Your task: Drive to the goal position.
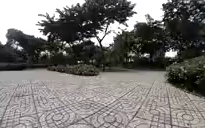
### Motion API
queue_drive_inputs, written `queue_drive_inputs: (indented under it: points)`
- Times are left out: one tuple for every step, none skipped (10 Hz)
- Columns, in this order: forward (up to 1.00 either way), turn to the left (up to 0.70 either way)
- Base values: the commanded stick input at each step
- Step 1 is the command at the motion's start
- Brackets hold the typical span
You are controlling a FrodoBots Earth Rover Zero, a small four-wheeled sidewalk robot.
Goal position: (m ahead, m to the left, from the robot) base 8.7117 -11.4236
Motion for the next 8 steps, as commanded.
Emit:
queue_drive_inputs:
  points:
    - [1.0,0.0]
    - [1.0,0.0]
    - [1.0,0.0]
    - [1.0,0.0]
    - [1.0,0.0]
    - [1.0,0.0]
    - [1.0,0.0]
    - [1.0,0.0]
